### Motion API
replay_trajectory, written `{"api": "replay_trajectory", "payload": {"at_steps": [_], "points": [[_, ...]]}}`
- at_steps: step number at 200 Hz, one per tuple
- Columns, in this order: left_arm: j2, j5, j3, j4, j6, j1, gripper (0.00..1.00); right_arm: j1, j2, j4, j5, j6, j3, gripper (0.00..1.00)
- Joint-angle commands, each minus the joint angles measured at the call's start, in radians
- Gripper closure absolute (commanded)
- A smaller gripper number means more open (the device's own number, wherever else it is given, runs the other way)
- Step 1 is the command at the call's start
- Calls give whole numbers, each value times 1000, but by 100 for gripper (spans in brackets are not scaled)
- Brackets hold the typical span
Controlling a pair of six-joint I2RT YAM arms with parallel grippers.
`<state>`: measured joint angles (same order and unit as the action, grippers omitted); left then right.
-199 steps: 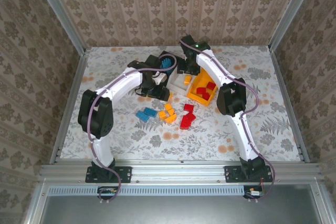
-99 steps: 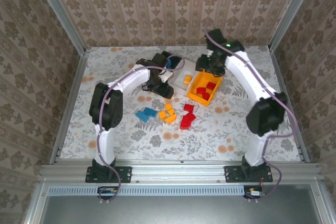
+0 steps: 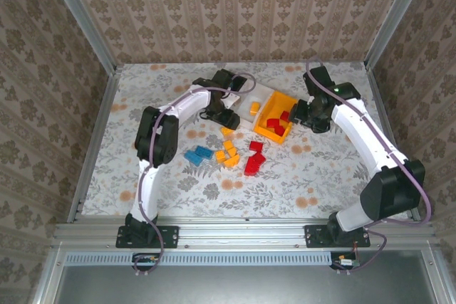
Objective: Sort the legos into containers by color
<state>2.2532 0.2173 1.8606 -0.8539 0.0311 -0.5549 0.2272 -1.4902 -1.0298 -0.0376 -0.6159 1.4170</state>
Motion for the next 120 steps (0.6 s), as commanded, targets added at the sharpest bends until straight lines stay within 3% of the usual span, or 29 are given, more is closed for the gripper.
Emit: {"api": "replay_trajectory", "payload": {"at_steps": [1,58,120], "points": [[16,49,15,1,8,6,33,3,35,-20,10,-38,-12,43],[-17,48,-83,35,12,-6,34,2,37,10,-12,-72,-37,43],[-13,-111,-133,38,24,-49,37,4,55,35,-30,-87,-70,43]]}}
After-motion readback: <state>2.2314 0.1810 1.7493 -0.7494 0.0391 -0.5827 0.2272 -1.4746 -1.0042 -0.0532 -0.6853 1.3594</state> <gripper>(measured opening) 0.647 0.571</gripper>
